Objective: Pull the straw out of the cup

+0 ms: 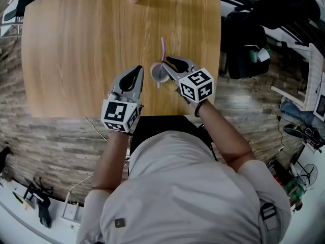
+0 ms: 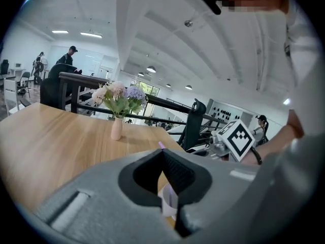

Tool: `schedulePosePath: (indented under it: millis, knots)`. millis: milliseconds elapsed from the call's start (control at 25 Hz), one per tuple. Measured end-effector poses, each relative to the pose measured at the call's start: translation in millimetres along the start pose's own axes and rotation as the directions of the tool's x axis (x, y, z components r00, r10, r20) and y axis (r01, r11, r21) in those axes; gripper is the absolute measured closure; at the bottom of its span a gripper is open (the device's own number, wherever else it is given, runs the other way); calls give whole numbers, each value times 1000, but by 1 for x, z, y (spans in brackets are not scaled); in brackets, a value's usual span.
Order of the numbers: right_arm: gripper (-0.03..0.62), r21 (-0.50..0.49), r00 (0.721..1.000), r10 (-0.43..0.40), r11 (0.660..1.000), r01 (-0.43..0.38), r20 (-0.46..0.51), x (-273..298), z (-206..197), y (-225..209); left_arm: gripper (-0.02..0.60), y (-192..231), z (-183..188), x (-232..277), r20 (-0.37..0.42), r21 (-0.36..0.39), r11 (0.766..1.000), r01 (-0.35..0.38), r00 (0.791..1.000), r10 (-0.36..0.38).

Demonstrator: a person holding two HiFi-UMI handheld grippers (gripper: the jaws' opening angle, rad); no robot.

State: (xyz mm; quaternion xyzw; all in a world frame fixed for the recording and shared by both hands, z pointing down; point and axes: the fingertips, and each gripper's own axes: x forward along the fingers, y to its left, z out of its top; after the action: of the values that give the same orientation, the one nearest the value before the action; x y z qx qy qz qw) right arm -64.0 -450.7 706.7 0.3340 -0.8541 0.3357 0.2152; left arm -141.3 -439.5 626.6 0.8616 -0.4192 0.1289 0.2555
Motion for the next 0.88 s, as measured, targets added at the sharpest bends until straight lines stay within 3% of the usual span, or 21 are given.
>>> schedulePosePath:
  millis: [360,520,880]
  knots:
    - [496,18,999,36,999,-36,-30,20,-8,-4,577,5,-14,3,-19,-34,999,-10,1000,9]
    - [548,13,999,47,999,-47,-20,23,-7,-1,577,2,-16,2,-15,-42,999,-10,1000,10]
    - [551,-15,998,66,998,-66,5,10,0,8,577,-8,-15,-9,-5,-38,999,-16,1000,16]
